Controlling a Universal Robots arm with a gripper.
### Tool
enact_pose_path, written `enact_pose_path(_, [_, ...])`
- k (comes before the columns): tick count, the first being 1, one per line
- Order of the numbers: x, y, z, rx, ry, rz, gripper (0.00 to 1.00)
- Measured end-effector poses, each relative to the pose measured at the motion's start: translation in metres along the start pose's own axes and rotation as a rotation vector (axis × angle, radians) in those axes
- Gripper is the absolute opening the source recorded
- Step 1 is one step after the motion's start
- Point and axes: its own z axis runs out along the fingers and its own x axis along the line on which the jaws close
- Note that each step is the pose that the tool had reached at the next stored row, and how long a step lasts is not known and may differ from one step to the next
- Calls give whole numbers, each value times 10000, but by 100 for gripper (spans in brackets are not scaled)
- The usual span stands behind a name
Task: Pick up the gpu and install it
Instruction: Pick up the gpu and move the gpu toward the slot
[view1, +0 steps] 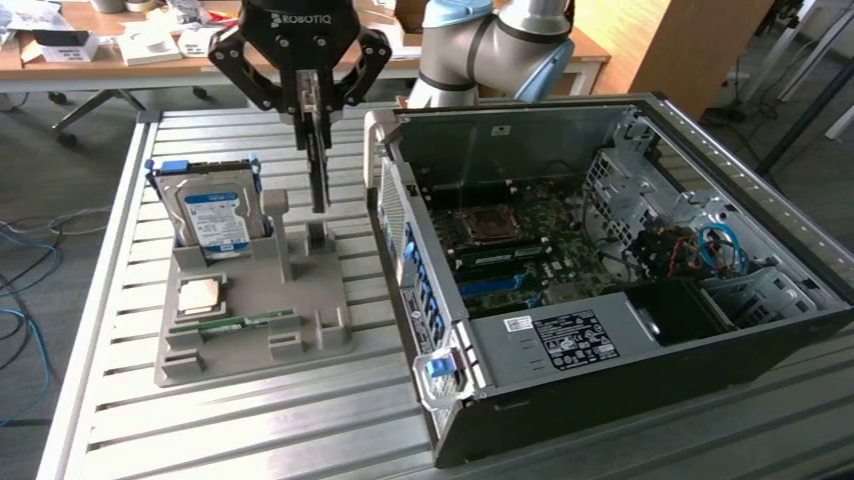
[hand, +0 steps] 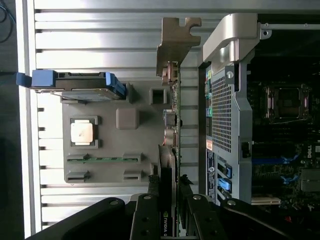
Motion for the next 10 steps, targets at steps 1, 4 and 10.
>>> enact_pose_path(1, [-11,1,0,-1,0,1,26])
enact_pose_path(4, [-54,2,1,-1,1,1,26])
enact_pose_path(10, [-156,6,4,-3,-1,0,26])
